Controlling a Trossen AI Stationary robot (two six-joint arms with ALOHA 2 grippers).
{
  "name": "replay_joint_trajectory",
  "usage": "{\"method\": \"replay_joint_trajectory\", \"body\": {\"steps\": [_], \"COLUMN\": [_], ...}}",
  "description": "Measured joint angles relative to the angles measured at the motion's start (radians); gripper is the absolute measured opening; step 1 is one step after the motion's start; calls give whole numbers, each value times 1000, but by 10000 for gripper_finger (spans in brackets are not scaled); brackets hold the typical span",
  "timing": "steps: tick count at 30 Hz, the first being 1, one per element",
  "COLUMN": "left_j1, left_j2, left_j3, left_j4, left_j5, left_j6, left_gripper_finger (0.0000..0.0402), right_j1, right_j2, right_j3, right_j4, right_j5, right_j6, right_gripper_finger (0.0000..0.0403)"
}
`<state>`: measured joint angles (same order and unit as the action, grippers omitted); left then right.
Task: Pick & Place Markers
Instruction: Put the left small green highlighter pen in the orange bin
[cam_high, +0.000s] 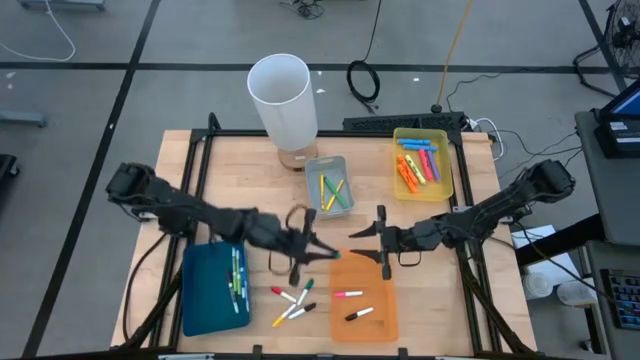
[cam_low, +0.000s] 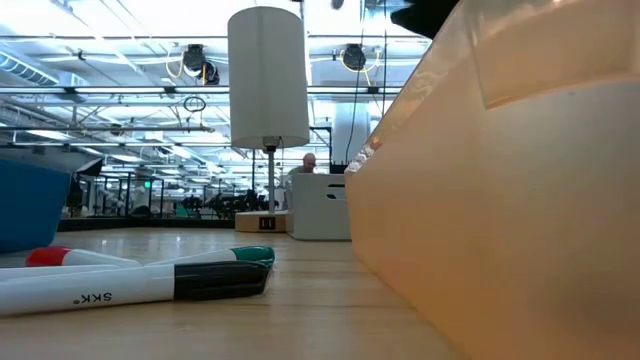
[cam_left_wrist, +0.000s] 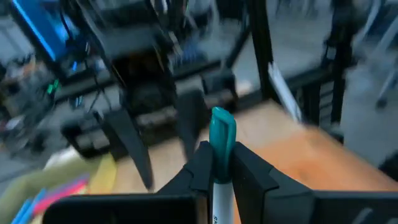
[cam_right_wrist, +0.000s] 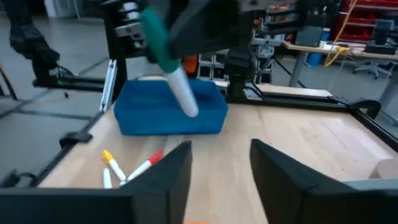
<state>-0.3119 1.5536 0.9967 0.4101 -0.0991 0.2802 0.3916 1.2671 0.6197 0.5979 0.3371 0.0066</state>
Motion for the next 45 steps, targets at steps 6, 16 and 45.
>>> {"method": "replay_joint_trajectory", "body": {"steps": [6, 16, 45], "left_j1": [105, 121, 33], "left_j2": [-2, -1, -8], "left_j3": [-51, -52, -51], "left_j4": [212, 187, -66], "left_j5": [206, 306, -167], "left_j6": [-1, -26, 417], "left_gripper_finger": [35, 35, 35], "right_j1": [-1, -75, -210], "right_j2": [75, 128, 112], "right_j3": [0, 11, 11], "right_j4": [159, 304, 154], "right_j5": [-58, -194, -417], "right_j6": [-11, -56, 69], "right_gripper_finger": [199, 188, 171]}}
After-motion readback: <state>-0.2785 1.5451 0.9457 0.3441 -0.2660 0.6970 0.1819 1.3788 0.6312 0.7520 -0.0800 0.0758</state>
